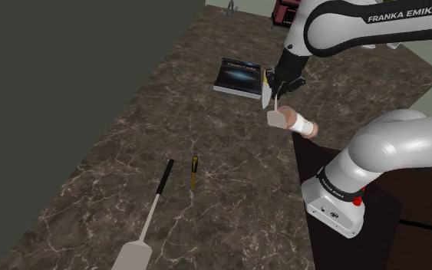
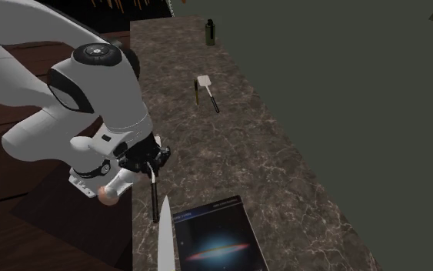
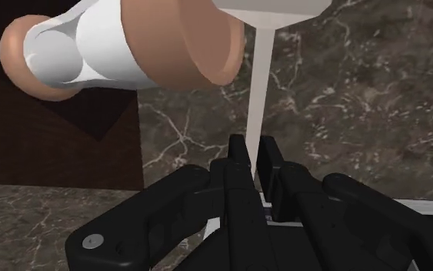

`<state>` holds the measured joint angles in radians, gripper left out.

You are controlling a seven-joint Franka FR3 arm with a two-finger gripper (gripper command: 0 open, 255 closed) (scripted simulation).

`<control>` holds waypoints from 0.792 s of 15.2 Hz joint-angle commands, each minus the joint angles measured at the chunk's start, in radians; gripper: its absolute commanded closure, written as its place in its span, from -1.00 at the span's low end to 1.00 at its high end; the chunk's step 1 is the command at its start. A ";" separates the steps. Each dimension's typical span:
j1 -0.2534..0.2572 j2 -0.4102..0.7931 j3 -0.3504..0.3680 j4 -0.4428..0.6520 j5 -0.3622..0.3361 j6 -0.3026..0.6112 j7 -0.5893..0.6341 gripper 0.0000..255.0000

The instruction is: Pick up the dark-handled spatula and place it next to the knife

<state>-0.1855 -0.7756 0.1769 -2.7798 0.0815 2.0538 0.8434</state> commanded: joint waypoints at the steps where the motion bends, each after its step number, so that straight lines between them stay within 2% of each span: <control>1: -0.022 -0.058 -0.045 -0.036 -0.026 -0.023 -0.050 1.00; 3: -0.048 -0.108 -0.088 -0.064 -0.056 -0.043 -0.096 1.00; 12: -0.047 -0.052 -0.079 -0.160 -0.050 0.109 -0.090 1.00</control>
<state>-0.2320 -0.8347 0.0977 -2.9304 0.0315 2.1451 0.7531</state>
